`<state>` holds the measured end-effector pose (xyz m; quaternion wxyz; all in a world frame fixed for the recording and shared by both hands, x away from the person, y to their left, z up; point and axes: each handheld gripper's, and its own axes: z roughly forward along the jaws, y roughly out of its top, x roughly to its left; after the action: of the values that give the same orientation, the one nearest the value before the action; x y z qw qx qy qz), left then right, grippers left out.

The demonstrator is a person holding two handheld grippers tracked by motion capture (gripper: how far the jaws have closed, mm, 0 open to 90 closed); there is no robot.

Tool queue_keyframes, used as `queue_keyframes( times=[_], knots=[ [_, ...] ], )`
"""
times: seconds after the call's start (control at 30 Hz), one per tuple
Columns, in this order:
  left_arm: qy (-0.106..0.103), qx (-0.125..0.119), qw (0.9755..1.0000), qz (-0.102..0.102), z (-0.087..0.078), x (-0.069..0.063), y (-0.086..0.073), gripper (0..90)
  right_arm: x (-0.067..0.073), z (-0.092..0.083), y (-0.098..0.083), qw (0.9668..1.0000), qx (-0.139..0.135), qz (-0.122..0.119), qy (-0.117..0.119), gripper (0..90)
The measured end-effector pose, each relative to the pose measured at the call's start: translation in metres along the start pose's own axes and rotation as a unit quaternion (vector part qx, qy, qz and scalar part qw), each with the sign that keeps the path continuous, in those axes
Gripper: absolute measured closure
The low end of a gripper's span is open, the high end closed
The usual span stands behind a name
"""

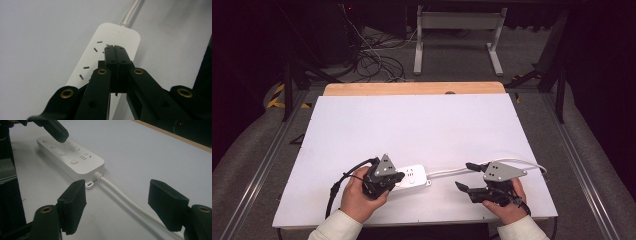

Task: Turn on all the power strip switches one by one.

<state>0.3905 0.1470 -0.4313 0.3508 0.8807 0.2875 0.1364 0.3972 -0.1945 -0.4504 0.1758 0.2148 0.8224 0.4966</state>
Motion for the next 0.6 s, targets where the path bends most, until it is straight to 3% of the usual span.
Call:
queue_keyframes(
  times=[0.33, 0.6],
  knots=[
    [-0.021, 0.014, 0.9997, 0.003, 0.018, -0.005, 0.008, 90.0, -0.001, 0.000, 0.000, 1.0000, 0.001, 0.003, 0.000, 31.2],
    [-0.022, 0.024, 0.9995, 0.002, 0.029, -0.006, 0.010, 90.0, 0.000, 0.000, 0.000, 1.0000, 0.001, 0.004, 0.001, 31.2]
  ],
)
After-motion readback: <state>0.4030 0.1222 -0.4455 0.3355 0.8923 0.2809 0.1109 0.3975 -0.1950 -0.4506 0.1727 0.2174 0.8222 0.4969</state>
